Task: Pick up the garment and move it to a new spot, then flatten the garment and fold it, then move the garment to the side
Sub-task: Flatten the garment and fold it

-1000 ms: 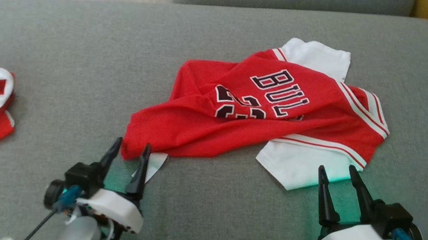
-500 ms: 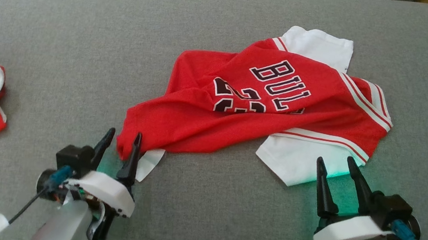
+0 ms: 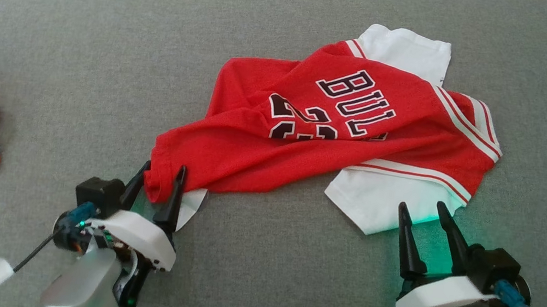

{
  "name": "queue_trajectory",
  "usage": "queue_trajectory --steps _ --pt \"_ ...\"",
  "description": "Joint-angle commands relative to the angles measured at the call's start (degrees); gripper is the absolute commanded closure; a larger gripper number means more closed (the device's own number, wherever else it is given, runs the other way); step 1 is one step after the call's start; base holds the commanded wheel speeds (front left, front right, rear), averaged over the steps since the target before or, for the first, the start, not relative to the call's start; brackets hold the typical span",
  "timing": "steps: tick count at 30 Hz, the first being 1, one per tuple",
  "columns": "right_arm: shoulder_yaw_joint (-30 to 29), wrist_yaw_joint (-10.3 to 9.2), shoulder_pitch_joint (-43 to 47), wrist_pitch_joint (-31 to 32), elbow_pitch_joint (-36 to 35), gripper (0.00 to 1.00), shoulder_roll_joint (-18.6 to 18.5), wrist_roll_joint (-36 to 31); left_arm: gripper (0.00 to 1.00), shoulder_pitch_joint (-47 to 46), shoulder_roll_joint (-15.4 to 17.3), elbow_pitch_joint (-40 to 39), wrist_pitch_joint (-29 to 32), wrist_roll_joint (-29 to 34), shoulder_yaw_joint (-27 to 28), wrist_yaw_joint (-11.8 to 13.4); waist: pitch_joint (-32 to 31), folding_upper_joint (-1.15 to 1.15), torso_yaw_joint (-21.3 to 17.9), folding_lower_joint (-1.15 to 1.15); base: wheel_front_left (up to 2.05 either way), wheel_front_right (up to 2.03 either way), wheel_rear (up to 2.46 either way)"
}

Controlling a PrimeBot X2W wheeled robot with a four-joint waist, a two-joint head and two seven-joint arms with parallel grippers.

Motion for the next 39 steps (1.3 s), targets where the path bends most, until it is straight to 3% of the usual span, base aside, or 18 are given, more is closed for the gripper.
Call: queue_trajectory --steps 1,15,22,23,25,31,39 --pt "1.4 -0.05 -1.9 -0.4 -1.0 0.0 -0.2 0.3 0.0 -1.7 1.7 -1.4 -0.3 -0.3 0.9 0.1 0.0 0.0 0.0 0.0 0.0 0.0 0.0" --pt "3.4 -0.05 -1.7 -0.4 0.9 0.0 -0.2 1.9 0.0 1.1 5.0 -4.5 -0.3 -2.5 -10.2 0.1 -1.3 0.0 1.0 0.0 0.0 0.0 0.0" --pt "3.6 -0.05 -1.5 -0.4 1.4 0.0 -0.2 2.1 0.0 1.4 6.3 -6.2 -0.3 -2.9 -10.8 0.1 -1.7 0.0 1.4 0.0 0.0 0.0 0.0" --pt "3.7 -0.05 -1.4 -0.4 1.5 0.0 -0.2 2.1 0.15 1.3 6.5 -6.5 -0.3 -2.4 -10.2 0.1 -1.7 0.0 1.5 0.0 0.0 0.0 0.0" --pt "3.8 -0.05 -1.4 -0.4 1.7 0.0 -0.2 2.1 1.0 1.5 6.5 -6.7 -0.3 -1.3 -9.3 0.1 -1.8 0.0 1.5 0.0 0.0 0.0 0.0" --pt "3.7 -0.05 -1.1 -0.4 2.2 0.0 -0.2 2.1 1.0 1.8 5.7 -9.0 -0.3 1.7 -8.4 0.1 -2.5 0.0 1.9 0.0 0.0 0.0 0.0" --pt "2.9 -0.05 1.0 -0.4 3.3 0.0 -0.2 3.8 1.0 5.5 3.4 -18.8 -0.3 2.8 -6.9 0.1 -5.7 0.0 5.5 0.0 0.0 0.0 0.0"
